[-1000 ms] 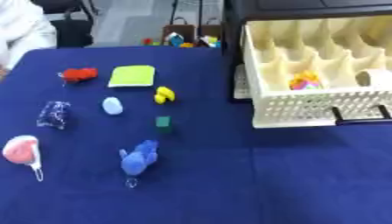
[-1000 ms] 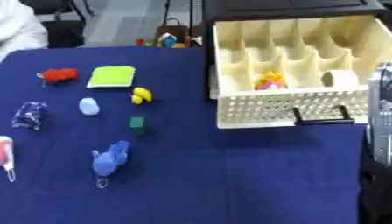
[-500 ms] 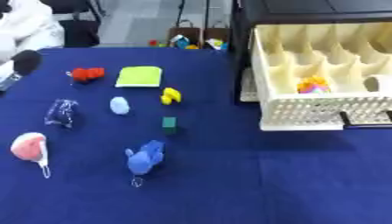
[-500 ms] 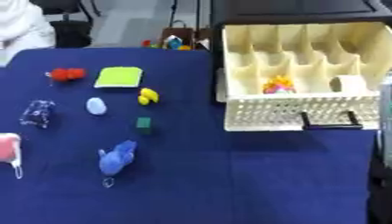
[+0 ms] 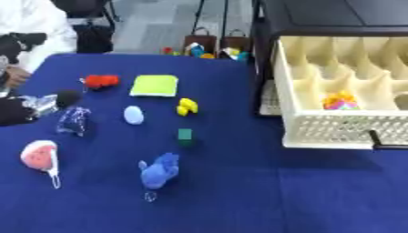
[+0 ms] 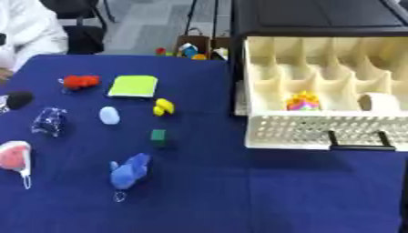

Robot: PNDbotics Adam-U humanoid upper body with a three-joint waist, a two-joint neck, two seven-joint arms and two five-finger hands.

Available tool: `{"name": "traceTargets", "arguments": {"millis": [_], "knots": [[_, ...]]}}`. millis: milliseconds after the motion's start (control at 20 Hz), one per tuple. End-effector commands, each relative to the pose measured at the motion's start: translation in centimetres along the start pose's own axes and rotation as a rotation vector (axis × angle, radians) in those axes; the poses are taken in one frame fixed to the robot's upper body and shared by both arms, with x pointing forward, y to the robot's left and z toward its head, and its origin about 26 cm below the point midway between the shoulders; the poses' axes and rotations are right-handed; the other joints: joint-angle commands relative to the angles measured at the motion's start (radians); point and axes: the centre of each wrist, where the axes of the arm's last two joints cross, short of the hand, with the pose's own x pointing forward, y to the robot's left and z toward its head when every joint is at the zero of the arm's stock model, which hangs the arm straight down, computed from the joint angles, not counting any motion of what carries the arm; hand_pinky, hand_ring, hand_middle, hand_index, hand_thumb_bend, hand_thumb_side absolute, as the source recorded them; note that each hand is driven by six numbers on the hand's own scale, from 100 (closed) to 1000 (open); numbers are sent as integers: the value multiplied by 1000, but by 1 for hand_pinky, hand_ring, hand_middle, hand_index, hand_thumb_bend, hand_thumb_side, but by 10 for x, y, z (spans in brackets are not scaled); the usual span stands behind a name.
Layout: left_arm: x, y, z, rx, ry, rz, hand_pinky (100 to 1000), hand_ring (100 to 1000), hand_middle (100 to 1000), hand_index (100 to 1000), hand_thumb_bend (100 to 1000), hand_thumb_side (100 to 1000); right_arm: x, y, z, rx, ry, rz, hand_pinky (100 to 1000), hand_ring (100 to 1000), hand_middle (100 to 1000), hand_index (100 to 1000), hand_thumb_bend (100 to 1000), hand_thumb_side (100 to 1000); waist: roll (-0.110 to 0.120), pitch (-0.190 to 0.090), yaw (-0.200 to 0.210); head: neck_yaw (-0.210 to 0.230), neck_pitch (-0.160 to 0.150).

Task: Pick up objects from table and place into drawer.

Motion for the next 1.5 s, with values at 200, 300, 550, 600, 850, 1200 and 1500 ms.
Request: {"name": "traceTargets", "arguments": {"millis": [200,300,550,600,850,1200,1500], "knots": [[-4,14,4,-196,66,-92,830,915,906,1000,943,835,0,0,-9,-14,-41,-15,624,697,677,767,100,1000,0,-11,4,-2,-19],[-6,14,5,-252,90,-107,838,921,911,1000,923,815,0,0,-9,-12,-41,-14,624,697,677,766,100,1000,-1,-11,4,-2,-20],[-8,16,7,-332,149,-133,847,930,916,1000,896,793,0,-1,-9,-12,-41,-11,624,697,677,766,100,1000,-2,-11,4,-4,-25],[-9,16,7,-344,160,-136,849,931,914,1000,891,785,0,-1,-9,-12,-41,-11,624,697,677,766,100,1000,-2,-11,5,-4,-26],[-21,12,6,-405,223,-125,836,922,898,1000,875,785,-1,-1,-9,-14,-40,-8,624,697,676,766,100,1000,-3,-8,4,-5,-28],[-43,-3,2,-457,288,-81,819,907,891,994,858,756,-1,-1,-9,-20,-40,-6,626,697,676,766,100,1000,-6,-3,-2,-1,-35],[-60,-15,-1,-495,334,-65,812,897,877,975,818,747,0,0,-10,-25,-39,-8,627,697,676,766,100,1000,-8,4,-8,3,-42]]}}
